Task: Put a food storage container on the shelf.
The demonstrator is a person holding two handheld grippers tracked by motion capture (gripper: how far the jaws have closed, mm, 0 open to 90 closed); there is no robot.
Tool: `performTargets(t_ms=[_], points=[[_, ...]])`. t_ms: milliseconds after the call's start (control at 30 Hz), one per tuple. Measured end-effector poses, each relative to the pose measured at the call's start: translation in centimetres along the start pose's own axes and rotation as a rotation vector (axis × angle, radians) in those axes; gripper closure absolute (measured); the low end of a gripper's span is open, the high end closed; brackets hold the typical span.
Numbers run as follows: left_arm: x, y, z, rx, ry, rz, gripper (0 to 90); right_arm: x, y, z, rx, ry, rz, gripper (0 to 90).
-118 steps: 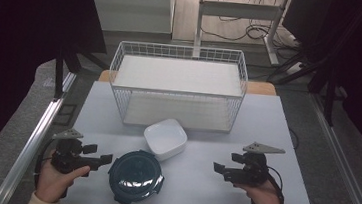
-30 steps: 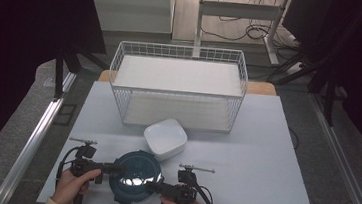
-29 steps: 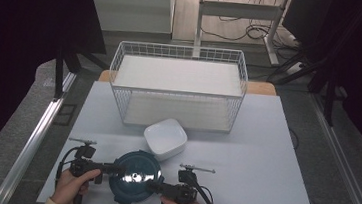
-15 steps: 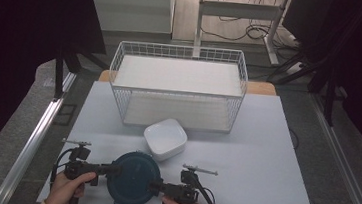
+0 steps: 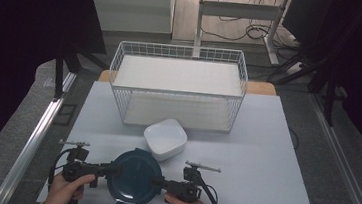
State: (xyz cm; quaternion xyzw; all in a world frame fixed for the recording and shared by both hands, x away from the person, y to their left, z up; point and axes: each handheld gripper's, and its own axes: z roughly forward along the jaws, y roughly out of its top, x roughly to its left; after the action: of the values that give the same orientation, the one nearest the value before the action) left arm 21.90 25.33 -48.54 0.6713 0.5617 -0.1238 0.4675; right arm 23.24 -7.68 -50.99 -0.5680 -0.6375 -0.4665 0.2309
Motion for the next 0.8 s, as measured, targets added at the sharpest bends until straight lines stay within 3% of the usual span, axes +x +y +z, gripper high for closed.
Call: performTargets(t_ms=[233, 400, 567, 800], points=[[-1.4, 0.3, -0.9, -0.032, -0.008, 0.022, 42.9, 1.0, 0.5, -1.0, -0.009, 0.013, -0.042, 44.7], [-2.8, 1.6, -1.3, -0.065, -0.013, 0.043, 42.9, 2.4, 2.3, -2.1, -0.012, 0.006, -0.095, 44.6], [-3.8, 3.1, -1.2, -0.089, -0.025, 0.059, 42.9, 3.6, 4.2, -3.4, -0.024, -0.004, -0.138, 44.6], [-4.6, 4.7, -0.4, -0.095, -0.027, 0.071, 42.6, 3.8, 5.9, -4.3, -0.031, -0.008, -0.164, 44.6]])
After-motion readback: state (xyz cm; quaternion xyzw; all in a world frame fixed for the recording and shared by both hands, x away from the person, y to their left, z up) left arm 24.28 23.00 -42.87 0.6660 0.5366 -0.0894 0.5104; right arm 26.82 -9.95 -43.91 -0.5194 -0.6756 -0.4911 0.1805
